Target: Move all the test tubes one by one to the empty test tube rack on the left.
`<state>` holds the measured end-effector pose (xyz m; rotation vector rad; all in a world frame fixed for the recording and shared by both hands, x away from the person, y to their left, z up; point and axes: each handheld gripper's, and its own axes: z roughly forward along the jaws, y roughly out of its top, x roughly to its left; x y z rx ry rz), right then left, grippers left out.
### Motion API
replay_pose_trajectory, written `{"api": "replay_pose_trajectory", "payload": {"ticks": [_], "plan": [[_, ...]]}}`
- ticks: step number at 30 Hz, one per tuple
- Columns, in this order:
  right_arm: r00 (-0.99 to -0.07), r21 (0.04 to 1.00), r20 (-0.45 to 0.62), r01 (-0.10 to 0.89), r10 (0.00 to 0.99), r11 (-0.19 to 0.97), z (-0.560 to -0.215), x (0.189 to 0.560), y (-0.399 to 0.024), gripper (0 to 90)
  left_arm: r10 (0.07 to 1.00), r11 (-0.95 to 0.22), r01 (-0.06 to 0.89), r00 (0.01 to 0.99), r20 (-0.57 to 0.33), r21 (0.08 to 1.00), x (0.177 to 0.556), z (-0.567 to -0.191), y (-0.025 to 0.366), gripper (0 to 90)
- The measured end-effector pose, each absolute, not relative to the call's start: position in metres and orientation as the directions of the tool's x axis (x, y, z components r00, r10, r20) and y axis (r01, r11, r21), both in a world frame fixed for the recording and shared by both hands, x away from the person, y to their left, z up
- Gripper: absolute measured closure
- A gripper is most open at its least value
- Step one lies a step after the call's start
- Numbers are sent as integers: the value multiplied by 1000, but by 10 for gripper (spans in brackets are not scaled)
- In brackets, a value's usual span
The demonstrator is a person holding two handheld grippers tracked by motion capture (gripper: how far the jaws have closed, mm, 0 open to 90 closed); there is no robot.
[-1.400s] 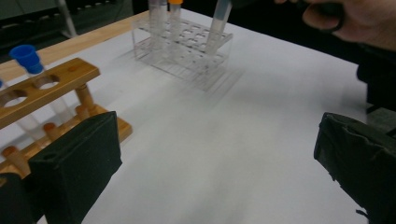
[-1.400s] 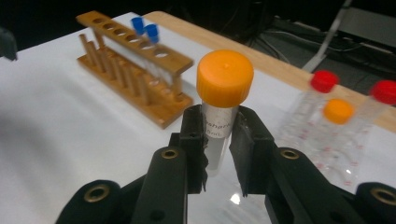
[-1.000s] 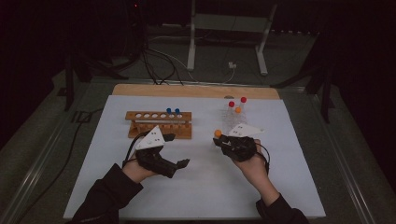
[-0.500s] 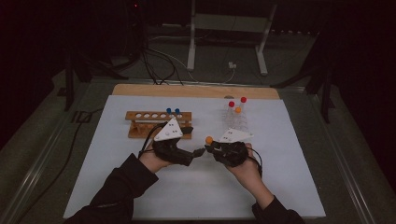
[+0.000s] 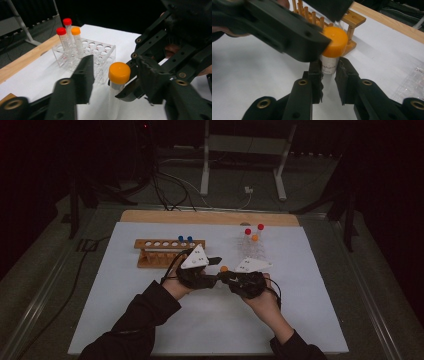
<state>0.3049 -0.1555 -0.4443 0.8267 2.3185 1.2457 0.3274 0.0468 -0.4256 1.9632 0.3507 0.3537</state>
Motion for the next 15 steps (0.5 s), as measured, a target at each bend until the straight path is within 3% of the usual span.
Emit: {"api": "replay_pose_trajectory", "payload": {"ticks": [8,15], "plan": [[-752,841,-55,319,657,436,-445,305,-156,752,381,-421,82,920,94,903,331,-430,44,705],[-752,848,-48,317,657,425,-445,305,-157,748,393,-425,77,913,107,902,329,-427,43,718]]}}
